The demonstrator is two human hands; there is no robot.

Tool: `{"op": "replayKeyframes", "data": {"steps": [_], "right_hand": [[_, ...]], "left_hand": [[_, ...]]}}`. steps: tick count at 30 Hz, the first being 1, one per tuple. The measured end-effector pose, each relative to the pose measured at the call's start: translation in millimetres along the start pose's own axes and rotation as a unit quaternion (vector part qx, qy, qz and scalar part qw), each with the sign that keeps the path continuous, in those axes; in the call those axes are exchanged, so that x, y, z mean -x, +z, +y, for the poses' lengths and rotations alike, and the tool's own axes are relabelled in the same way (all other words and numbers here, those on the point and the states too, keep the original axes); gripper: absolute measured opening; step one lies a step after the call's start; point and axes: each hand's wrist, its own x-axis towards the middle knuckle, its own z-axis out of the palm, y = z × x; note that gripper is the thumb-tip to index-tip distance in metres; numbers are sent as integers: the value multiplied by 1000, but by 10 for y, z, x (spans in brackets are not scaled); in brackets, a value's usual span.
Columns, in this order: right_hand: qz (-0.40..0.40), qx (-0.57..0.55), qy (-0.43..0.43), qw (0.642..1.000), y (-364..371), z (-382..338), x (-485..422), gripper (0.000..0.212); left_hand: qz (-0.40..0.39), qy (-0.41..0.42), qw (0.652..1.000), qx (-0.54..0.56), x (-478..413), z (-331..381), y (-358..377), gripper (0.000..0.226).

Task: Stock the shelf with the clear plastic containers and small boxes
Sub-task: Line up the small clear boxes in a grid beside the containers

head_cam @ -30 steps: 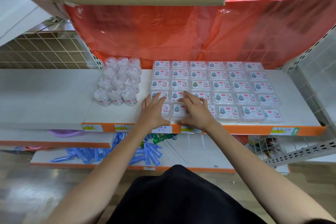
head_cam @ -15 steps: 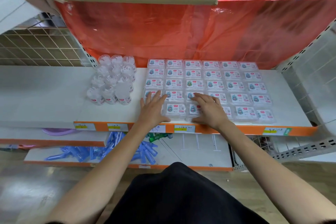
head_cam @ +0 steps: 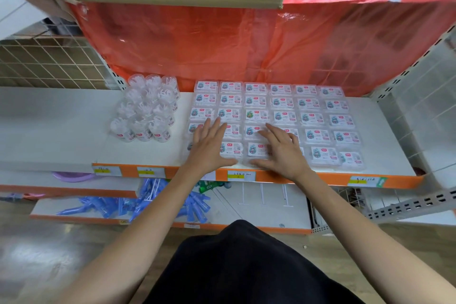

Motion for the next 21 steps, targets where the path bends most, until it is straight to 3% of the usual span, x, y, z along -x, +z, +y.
{"op": "replayKeyframes", "data": {"steps": [4,7,12,21], "right_hand": [[69,21,59,996,-171,340,186,85],[23,57,82,995,-285,590,301,93],[-73,124,31,989,-217,774,335,100],[-72,134,10,988,-106,800,293,100]], "left_hand": [[-10,20,1000,-2,-95,236,34,115],[-43,1,998,-48,-136,319,141,126],[-70,-27,994,-77,-116,367,286,125],[-67,-28,994,-79,-122,345,299,103]]}}
